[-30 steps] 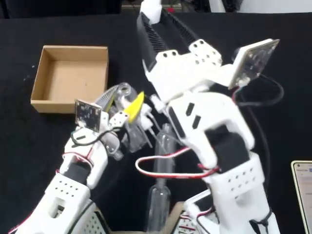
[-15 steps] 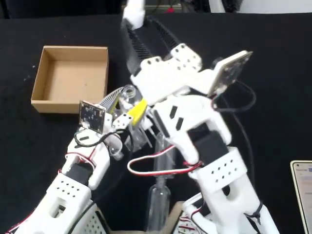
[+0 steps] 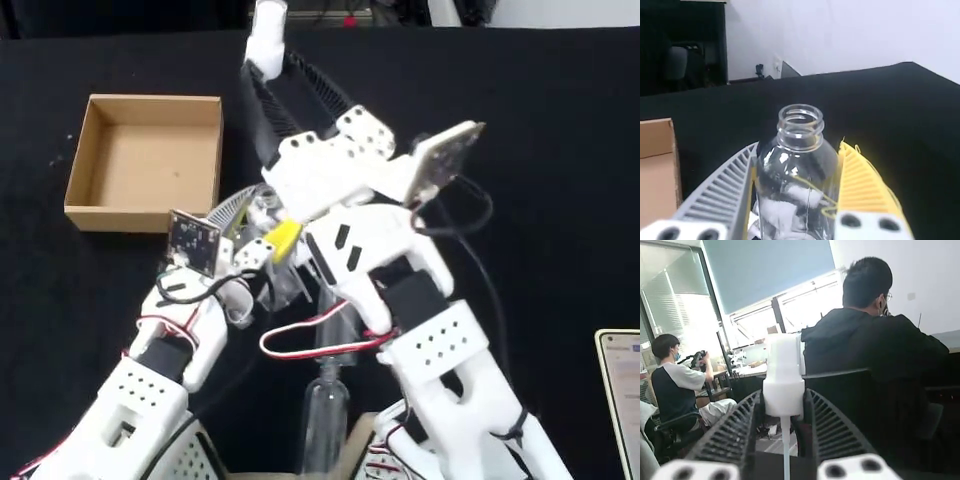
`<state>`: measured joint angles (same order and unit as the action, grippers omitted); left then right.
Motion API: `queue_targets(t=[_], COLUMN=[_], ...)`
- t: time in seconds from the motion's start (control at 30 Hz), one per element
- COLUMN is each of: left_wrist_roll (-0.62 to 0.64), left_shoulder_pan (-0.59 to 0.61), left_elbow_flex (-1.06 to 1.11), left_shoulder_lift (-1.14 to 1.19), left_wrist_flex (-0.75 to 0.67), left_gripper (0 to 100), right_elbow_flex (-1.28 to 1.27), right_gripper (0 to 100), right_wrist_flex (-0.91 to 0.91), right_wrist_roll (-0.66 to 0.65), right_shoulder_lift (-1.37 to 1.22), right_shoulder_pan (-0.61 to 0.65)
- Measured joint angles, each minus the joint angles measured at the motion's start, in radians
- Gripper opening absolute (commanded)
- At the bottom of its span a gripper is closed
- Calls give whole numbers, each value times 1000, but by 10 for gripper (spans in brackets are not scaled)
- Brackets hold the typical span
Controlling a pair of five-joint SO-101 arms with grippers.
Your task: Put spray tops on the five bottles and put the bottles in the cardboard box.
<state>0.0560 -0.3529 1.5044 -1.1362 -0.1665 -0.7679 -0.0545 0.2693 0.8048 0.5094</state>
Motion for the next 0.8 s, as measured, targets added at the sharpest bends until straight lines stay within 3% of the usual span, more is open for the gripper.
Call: queue_targets(t=[0.6,0.8], left_wrist_roll=[0,0], left_shoulder_pan=[-41,-41], left_elbow_flex=[0,0], left_shoulder_lift=[0,0], left_wrist_flex=[0,0], left_gripper=[127,127], right_elbow_flex=[-97,-238], right_gripper=[12,14], right_wrist_flex=[0,0], right_wrist_roll=[0,0], right_shoulder_lift=[5,163], right_shoulder_pan=[2,2])
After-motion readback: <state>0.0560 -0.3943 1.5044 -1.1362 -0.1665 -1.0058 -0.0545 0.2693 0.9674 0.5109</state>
